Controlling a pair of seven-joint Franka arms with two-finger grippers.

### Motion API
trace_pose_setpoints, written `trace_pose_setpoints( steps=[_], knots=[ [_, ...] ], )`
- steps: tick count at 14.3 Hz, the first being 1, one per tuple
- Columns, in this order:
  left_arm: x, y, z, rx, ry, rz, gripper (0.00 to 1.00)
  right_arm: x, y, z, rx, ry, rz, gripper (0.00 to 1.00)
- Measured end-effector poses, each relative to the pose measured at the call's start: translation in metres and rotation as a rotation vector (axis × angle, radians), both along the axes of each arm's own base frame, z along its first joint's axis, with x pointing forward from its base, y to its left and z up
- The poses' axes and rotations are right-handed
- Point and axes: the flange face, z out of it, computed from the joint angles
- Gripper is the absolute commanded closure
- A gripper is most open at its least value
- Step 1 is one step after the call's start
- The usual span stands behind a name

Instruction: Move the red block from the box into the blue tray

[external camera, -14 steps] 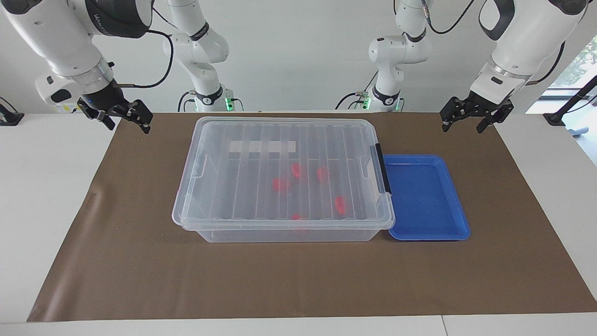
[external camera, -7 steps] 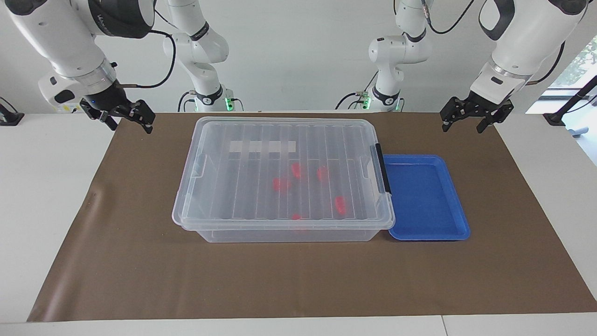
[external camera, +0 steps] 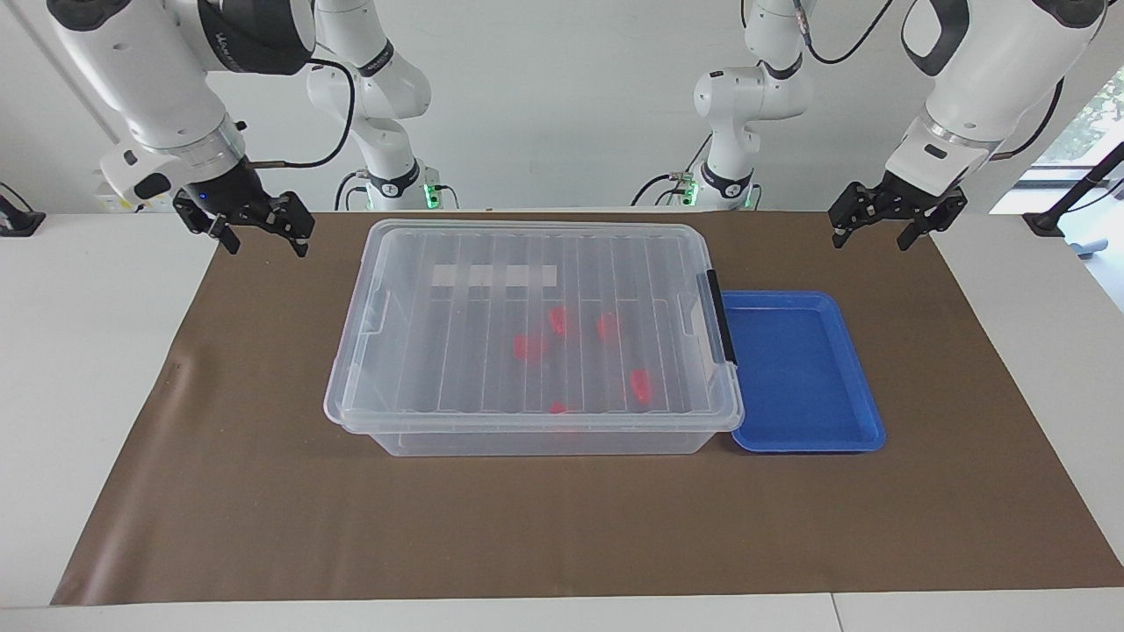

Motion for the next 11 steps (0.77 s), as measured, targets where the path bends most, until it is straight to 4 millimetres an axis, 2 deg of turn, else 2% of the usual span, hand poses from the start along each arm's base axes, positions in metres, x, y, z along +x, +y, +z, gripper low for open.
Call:
trace_pose_setpoints(
  steps=[6,11],
  knots=[
    [0.0,0.0,0.0,0.0,0.0,0.0,0.0,0.009,0.044,-0.05,0.0,-0.013,-0.022,0.0],
    [0.0,0.0,0.0,0.0,0.0,0.0,0.0,0.009,0.045,-0.097,0.0,-0.001,-0.021,0.0]
  ],
)
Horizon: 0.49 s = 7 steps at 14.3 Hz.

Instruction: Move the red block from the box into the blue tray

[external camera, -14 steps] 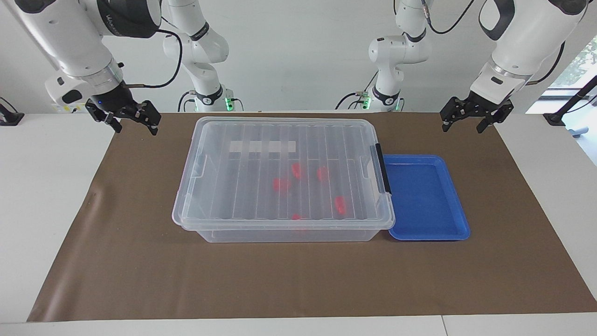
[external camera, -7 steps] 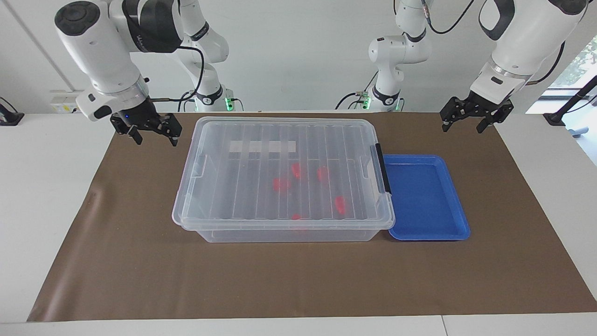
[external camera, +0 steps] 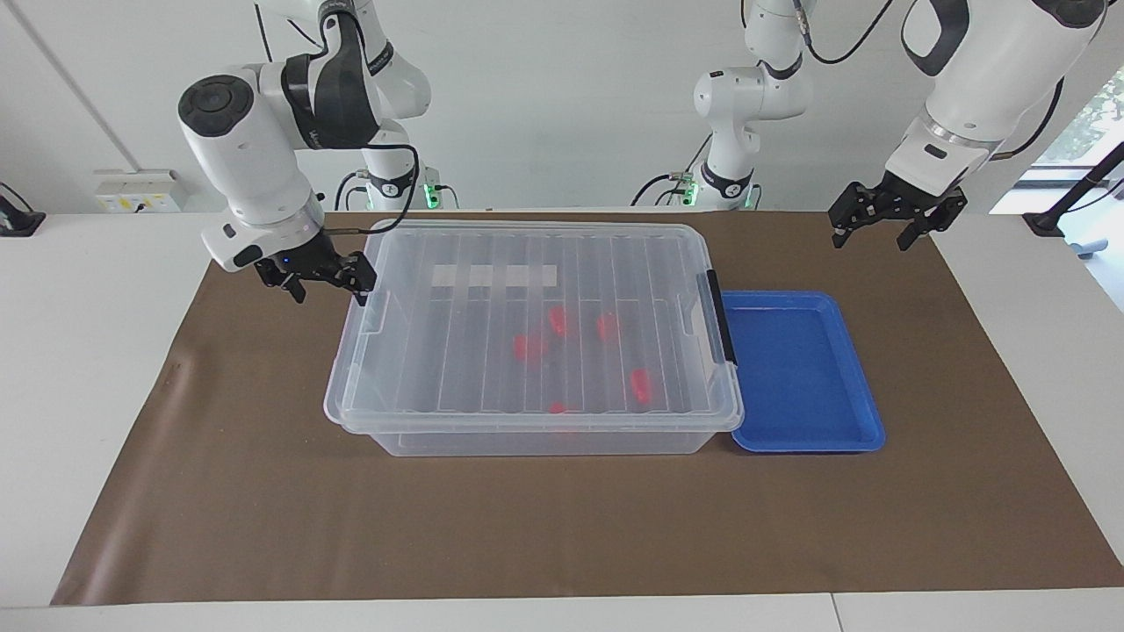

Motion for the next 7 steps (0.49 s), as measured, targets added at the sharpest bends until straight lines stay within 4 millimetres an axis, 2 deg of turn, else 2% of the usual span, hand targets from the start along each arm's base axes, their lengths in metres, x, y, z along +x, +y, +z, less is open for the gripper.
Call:
trace_pose_setpoints(
  steps=[3,7],
  knots=[
    [0.0,0.0,0.0,0.0,0.0,0.0,0.0,-0.003,-0.001,-0.02,-0.001,0.013,-0.002,0.0],
    [0.0,0.0,0.0,0.0,0.0,0.0,0.0,-0.005,-0.001,-0.033,0.0,0.01,-0.002,0.0]
  ],
)
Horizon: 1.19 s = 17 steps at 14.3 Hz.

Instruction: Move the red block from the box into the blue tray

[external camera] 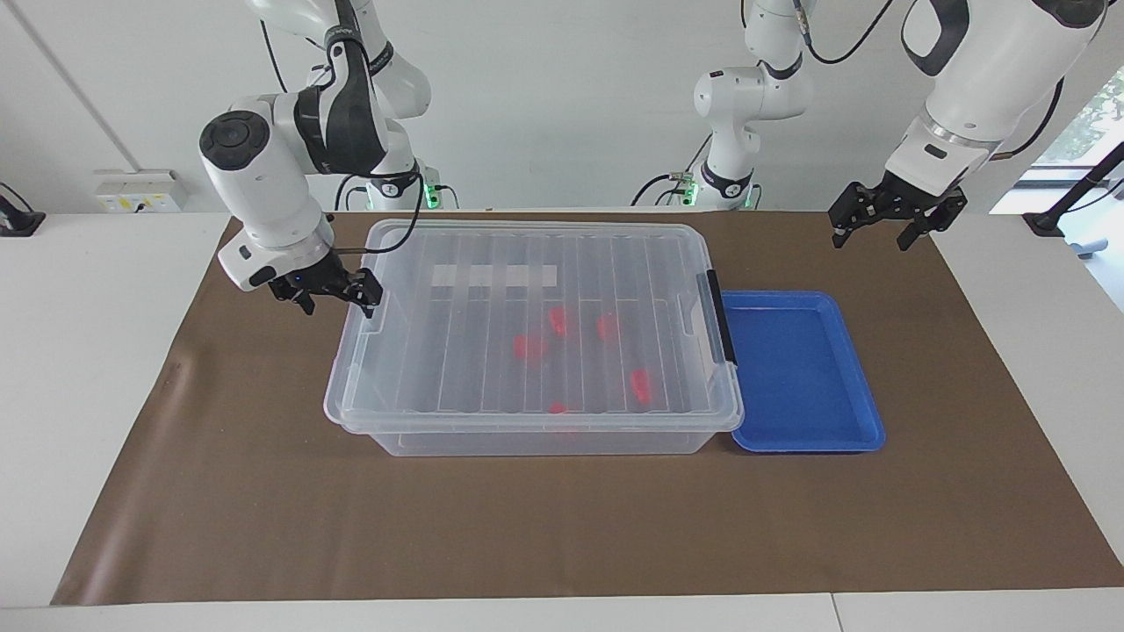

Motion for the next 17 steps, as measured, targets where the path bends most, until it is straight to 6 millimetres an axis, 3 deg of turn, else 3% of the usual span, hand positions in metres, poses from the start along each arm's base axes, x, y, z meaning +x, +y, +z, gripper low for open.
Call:
trace_pose_setpoints(
  steps=[4,8,13,17],
  knots=[
    [0.0,0.0,0.0,0.0,0.0,0.0,0.0,-0.001,-0.006,-0.01,0.0,-0.003,0.0,0.0],
    [-0.001,0.0,-0.001,0.001,0.006,0.0,0.0,0.0,-0.032,-0.013,0.003,-0.008,0.012,0.0],
    [-0.001,0.0,0.0,0.001,0.008,0.0,0.0,0.0,-0.047,-0.013,0.004,-0.007,0.03,0.0],
    [-0.001,0.0,0.0,0.001,0.008,0.0,0.0,-0.002,-0.076,-0.014,0.006,-0.006,0.058,0.0]
  ],
)
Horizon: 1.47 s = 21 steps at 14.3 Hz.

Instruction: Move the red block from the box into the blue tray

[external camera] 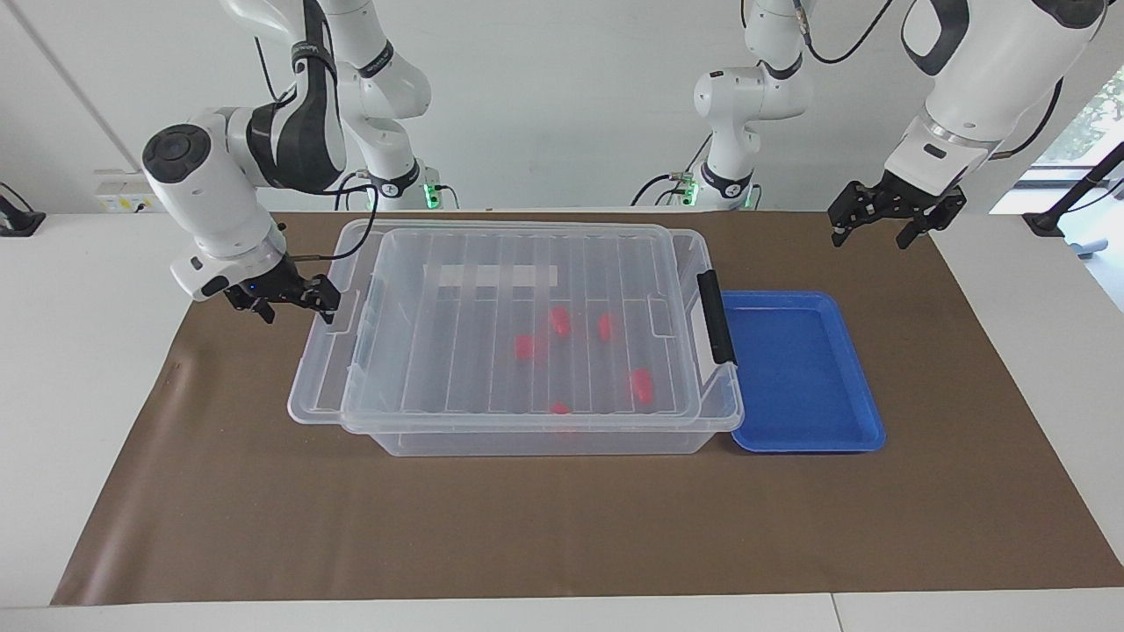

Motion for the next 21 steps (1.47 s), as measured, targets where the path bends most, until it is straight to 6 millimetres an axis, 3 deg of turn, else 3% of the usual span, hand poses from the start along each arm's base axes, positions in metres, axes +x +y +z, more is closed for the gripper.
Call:
trace_pose_setpoints(
  steps=[15,17,21],
  knots=[
    [-0.001,-0.007,0.0,0.0,-0.001,-0.013,0.0,-0.009,-0.068,0.0,0.005,0.0,0.07,0.0],
    [-0.003,-0.027,-0.002,-0.001,-0.007,-0.048,0.0,-0.01,-0.078,0.001,0.006,0.0,0.084,0.0],
    [-0.018,-0.1,-0.018,-0.008,-0.062,-0.086,0.0,-0.014,-0.094,0.001,0.007,-0.001,0.1,0.0]
  ],
)
